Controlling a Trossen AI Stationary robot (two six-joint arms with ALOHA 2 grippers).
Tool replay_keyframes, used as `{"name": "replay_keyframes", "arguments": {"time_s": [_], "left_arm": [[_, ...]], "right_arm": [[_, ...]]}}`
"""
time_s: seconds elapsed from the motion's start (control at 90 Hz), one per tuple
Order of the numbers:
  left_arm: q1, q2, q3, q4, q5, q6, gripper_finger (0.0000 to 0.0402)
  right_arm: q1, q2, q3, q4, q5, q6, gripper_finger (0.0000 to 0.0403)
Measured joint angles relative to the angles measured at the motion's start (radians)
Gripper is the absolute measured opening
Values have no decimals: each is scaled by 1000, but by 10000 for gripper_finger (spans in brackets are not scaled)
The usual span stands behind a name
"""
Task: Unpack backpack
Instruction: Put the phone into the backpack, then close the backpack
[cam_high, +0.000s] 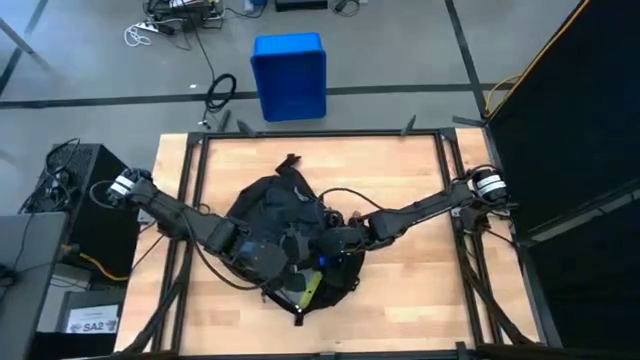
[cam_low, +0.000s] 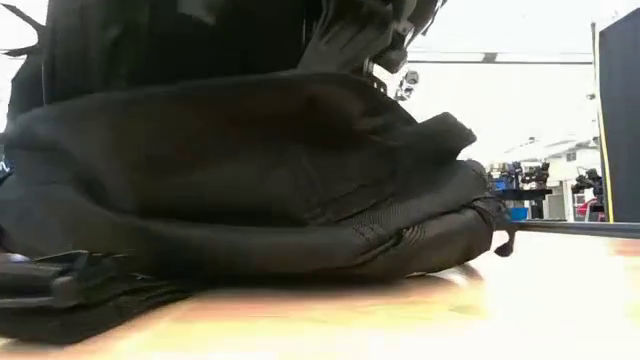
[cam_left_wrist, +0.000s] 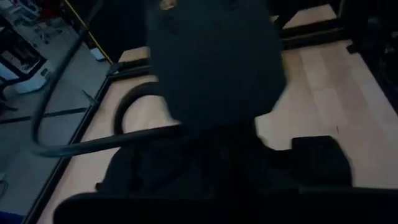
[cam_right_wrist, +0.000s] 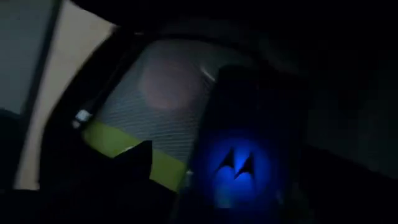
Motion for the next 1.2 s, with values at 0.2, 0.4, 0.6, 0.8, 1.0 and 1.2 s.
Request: {"name": "replay_keyframes", "arguments": {"time_s": [0.2, 0.4, 0.6, 0.8, 1.0, 1.2], "left_arm": [[-1, -1, 1, 16, -20, 0, 0], [-10, -1, 1, 6, -27, 2, 0], [-18, -1, 1, -10, -23, 0, 0], [-23, -1, 1, -17, -18, -2, 0], [-37, -1, 0, -24, -13, -3, 0], [-53, -1, -1, -39, -10, -10, 0]], "right_arm": [[6, -37, -1, -37, -12, -11, 251], [58, -119, 0, -236, 14, -14, 178], [157, -117, 0, -454, 121, -11, 108], [234, -96, -1, -385, 122, -29, 75], [263, -14, -1, -256, 122, -52, 121], [264, 95, 1, -264, 136, -37, 204]]}}
